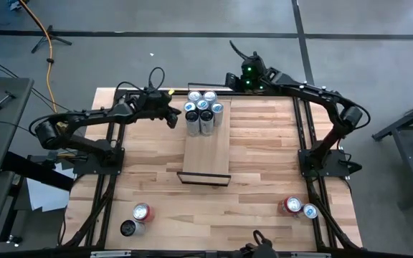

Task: Place canned beverage on shelf
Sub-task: Adjust the soda cans on the shelf

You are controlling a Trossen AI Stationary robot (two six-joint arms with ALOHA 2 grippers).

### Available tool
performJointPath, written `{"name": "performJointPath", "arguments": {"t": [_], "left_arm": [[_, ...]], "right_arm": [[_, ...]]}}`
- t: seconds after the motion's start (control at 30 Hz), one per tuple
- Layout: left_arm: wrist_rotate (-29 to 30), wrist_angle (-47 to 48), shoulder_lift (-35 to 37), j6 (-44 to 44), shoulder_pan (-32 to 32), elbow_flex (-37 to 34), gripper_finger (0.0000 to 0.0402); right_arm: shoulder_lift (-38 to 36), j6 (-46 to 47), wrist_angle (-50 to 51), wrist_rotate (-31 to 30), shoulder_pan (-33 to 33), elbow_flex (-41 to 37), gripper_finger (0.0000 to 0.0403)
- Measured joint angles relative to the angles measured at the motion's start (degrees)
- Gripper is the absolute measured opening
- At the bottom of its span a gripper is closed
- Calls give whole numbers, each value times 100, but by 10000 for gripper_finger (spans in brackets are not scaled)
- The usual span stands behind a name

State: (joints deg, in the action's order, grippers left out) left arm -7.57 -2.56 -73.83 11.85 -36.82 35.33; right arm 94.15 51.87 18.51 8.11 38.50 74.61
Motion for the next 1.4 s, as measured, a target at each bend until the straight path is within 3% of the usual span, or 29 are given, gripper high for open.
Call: {"name": "performJointPath", "arguments": {"t": [0.23, 0.53, 1.03, 1.23, 1.4], "left_arm": [[61, 12, -1, 44, 471, 0, 0], [467, -138, -33, -196, 448, 0, 0], [417, -845, -564, -215, 448, 0, 0], [426, -799, -567, -321, 437, 0, 0], [429, -610, -408, -421, 356, -4, 0]], "right_arm": [[-202, -235, 99, 174, 154, 1, 0], [-243, -333, 101, 191, 201, 0, 0], [-243, -353, 97, 206, 201, 1, 0], [-243, -825, 439, 888, 186, 2, 0], [-243, -1063, 1154, 988, -174, -67, 0]]}}
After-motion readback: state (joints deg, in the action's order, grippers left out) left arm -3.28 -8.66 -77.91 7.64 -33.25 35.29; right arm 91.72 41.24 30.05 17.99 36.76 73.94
